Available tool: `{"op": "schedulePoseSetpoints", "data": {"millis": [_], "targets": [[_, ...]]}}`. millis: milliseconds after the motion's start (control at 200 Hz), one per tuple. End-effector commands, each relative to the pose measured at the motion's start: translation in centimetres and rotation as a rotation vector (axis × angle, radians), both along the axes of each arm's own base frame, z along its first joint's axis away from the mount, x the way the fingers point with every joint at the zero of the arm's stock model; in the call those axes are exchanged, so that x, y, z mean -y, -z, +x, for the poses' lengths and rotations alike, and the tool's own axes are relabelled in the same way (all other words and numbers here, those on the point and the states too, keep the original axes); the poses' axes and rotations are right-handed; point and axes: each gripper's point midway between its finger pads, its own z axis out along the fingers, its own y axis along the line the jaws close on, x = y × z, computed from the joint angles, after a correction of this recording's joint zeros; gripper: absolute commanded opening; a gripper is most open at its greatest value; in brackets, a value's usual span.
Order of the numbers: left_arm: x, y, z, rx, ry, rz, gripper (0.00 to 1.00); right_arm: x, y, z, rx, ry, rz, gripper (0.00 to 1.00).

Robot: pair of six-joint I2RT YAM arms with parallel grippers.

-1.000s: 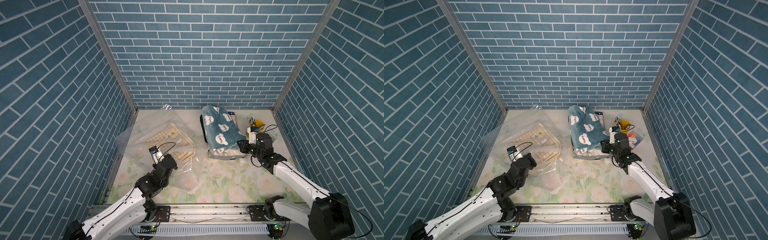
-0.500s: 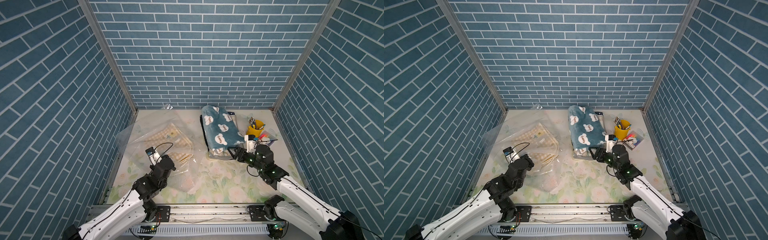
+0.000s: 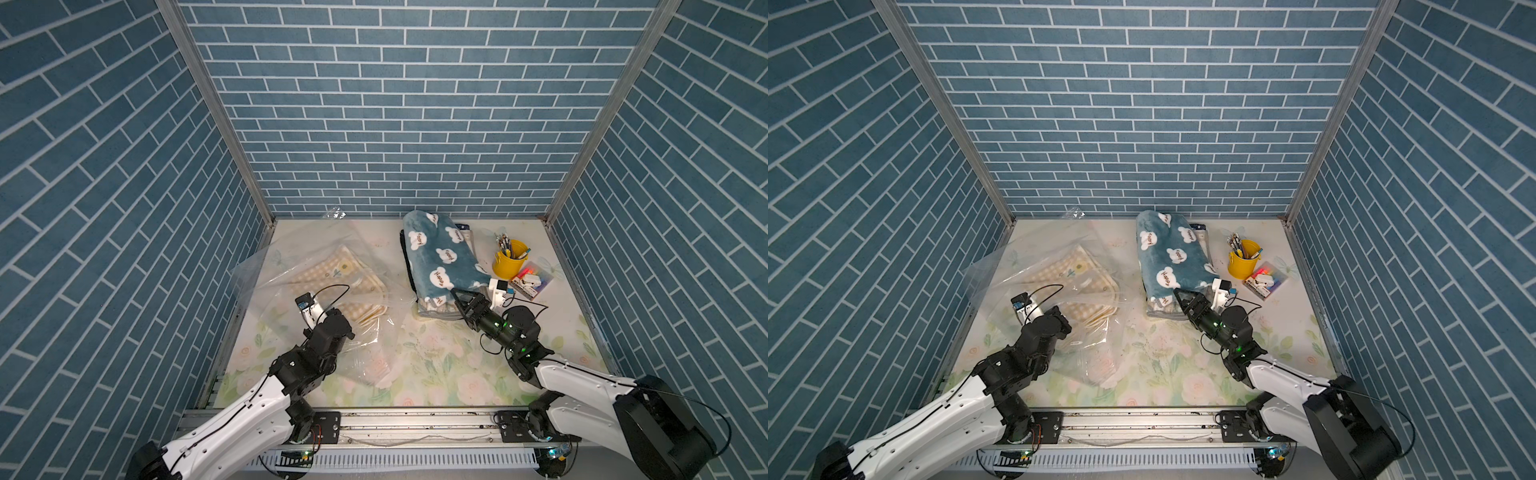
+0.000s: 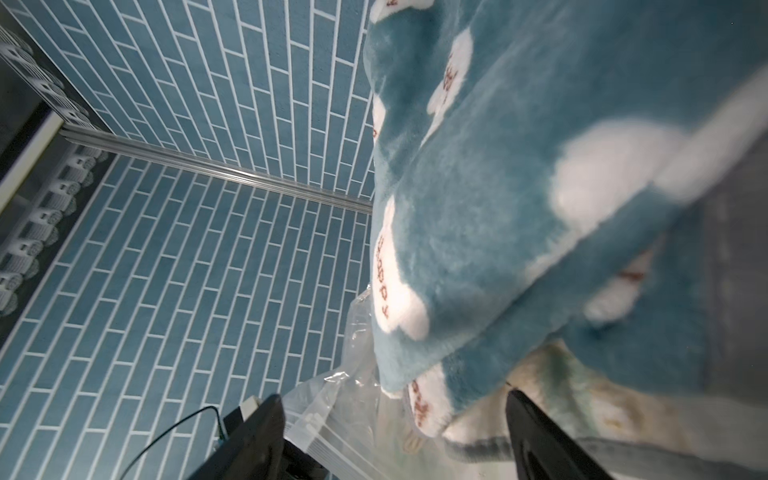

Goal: Take the blanket out of the vacuum bag
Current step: Place the blanket at the center of the board.

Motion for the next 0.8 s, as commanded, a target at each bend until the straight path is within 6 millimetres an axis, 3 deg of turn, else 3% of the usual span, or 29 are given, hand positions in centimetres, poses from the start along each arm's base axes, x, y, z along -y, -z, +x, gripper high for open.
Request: {"op": "schedulePoseSetpoints", "data": {"millis": [0, 235, 330, 440, 795], "targets": [[0.1, -0.1, 0.2, 0.016, -0.004, -0.021, 0.0, -0.7, -2.0, 0.5, -0.012, -0.001, 0.136, 0.83], [0.0, -0.1, 0.1, 0.016, -0.007, -0.015, 0.0, -0.7, -0.7, 1.3, -0.074, 0.052, 0.115, 0.83], [0.0, 0.0, 0.2, 0.019, -0.006, -0.019, 0.0, -1.7, -1.1, 2.2, -0.066, 0.032, 0.123, 0.83], [0.0, -0.1, 0.2, 0.017, -0.006, -0.016, 0.0, -2.9, 0.0, 3.3, -0.12, 0.018, 0.118, 0.83], [-0.7, -0.3, -0.3, 0.031, -0.017, -0.017, 0.0, -4.2, 1.9, 4.6, -0.181, 0.007, 0.14, 0.82]]}}
